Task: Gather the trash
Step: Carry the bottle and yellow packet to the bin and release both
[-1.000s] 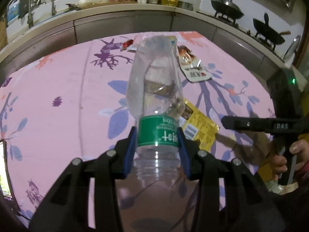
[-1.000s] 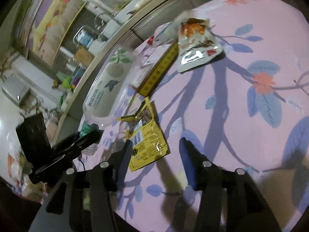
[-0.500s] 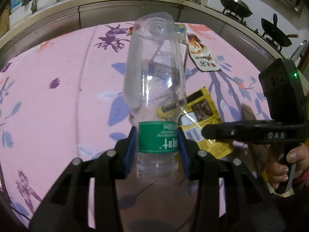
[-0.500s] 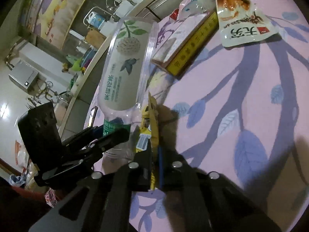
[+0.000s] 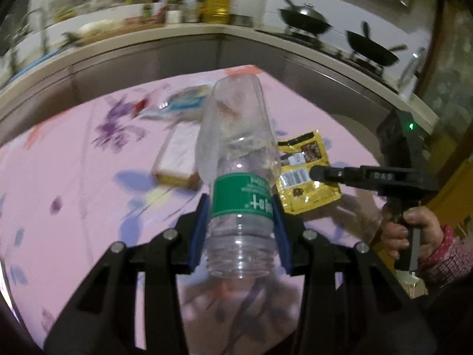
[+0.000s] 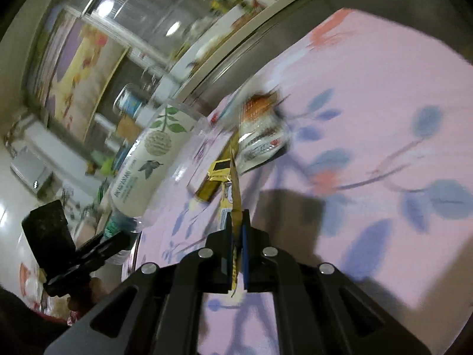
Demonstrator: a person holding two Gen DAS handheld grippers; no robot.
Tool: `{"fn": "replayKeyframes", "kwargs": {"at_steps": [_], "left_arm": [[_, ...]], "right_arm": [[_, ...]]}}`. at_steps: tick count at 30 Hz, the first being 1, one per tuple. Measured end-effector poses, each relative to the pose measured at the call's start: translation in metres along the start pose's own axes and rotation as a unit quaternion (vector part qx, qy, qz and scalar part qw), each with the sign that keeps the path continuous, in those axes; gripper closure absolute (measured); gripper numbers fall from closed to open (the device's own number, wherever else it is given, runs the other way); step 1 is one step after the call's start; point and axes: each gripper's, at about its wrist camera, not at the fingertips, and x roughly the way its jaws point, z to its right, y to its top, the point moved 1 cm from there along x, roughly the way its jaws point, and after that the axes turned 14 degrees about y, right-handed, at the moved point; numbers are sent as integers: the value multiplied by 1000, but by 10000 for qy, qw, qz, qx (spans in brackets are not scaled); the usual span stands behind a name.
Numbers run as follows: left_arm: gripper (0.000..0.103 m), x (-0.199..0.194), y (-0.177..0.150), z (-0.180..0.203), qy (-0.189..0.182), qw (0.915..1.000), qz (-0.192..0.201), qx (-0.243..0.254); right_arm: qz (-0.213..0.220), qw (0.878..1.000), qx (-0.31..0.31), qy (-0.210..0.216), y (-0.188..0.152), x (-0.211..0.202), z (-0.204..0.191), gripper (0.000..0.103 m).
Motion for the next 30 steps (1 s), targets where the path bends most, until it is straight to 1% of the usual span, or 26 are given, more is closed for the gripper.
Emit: {"fn": "replayKeyframes", "kwargs": {"at_steps": [3, 6, 8, 10, 11, 12, 13, 16, 18, 22, 25, 26, 27, 28, 29, 30], "left_arm": [[64, 19, 36, 41, -343, 9984, 83, 450], [64, 42, 67, 86, -695, 9937, 82, 880], [64, 61, 91, 121, -974, 9885, 28, 1155], [64, 79, 111, 151, -1215, 9832, -33, 1361], [64, 91, 122, 169, -1347, 9797, -80, 1485], [64, 102, 131, 185, -1430, 9770, -128, 1574], [64, 117, 142, 204, -1551, 9735, -231, 1666], [64, 153, 160, 241, -1740, 9673, -543, 1761], [64, 181, 167, 268, -1901, 9612, -863, 1803], [64, 217, 165, 303, -1981, 9528, -1270, 1919], [63, 240, 159, 320, -1862, 9494, -1586, 1969], [62, 244, 156, 322, -1815, 9494, -1657, 1954], [57, 250, 156, 325, -1795, 9490, -1739, 1920], [50, 254, 158, 327, -1846, 9489, -1771, 1847], [45, 253, 160, 329, -1822, 9506, -1744, 1807], [38, 253, 162, 329, -1797, 9528, -1693, 1769]], "right_arm": [[509, 9985, 122, -139, 7, -41, 21, 101], [1096, 9928, 235, -426, 17, -88, 42, 101], [1482, 9862, 303, -671, 25, -122, 54, 101], [1894, 9759, 365, -1022, 35, -159, 68, 101], [2019, 9716, 377, -1177, 40, -171, 73, 101], [2212, 9642, 418, -1399, 47, -190, 84, 101], [2296, 9607, 446, -1496, 50, -197, 88, 101], [2505, 9468, 559, -1943, 63, -223, 115, 101], [2553, 9389, 644, -2217, 69, -233, 134, 101], [2517, 9323, 807, -2467, 79, -241, 170, 100], [2395, 9306, 885, -2622, 81, -238, 182, 98], [2403, 9279, 889, -2708, 82, -237, 183, 94], [2457, 9247, 859, -2777, 82, -236, 184, 89], [2473, 9242, 828, -2789, 82, -234, 182, 69], [2503, 9234, 813, -2796, 81, -233, 183, 46], [2564, 9222, 784, -2788, 80, -233, 182, 40]]}}
